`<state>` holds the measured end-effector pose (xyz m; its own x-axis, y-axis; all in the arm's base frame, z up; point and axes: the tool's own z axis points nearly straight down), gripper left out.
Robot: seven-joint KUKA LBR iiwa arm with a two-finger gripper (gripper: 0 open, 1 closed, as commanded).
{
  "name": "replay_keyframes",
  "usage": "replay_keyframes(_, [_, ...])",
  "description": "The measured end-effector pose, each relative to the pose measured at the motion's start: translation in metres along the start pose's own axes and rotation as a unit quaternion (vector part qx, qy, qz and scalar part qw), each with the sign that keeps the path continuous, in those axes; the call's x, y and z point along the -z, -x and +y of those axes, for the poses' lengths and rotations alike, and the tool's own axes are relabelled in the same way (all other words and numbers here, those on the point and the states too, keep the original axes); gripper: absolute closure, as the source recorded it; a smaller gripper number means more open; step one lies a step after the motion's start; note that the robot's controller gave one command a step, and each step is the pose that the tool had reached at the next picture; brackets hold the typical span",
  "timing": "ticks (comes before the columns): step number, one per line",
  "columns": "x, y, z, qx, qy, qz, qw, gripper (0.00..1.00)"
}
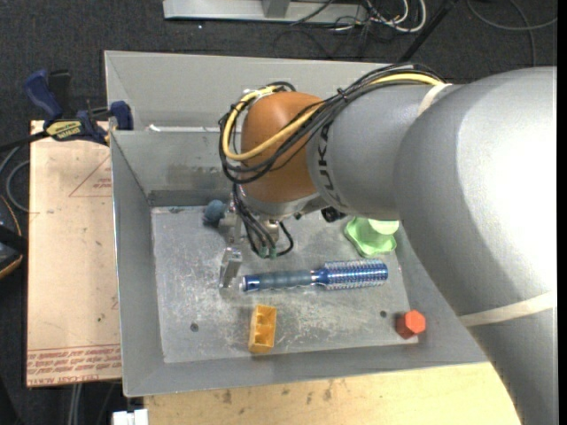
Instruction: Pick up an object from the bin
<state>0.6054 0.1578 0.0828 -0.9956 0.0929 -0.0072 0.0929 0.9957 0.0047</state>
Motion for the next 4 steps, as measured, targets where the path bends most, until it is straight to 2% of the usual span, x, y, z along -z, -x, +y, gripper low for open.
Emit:
replay_keyframes(1, [0.1,-0.032,-0.073,0.001,-0.002,-0.0007,1.0,0.0])
replay_keyframes(2, [-0.001,-0.091,-0.096,0.056,-0.002,0.0067,0.9984,0.0])
replay_keyframes(3, [0.002,-0.089,-0.095,0.055,-0.002,0.0037,0.9985,1.0])
replay_keyframes(4, [0.13,-0.09,-0.115,0.039,-0.001,-0.0002,0.9992,1.0])
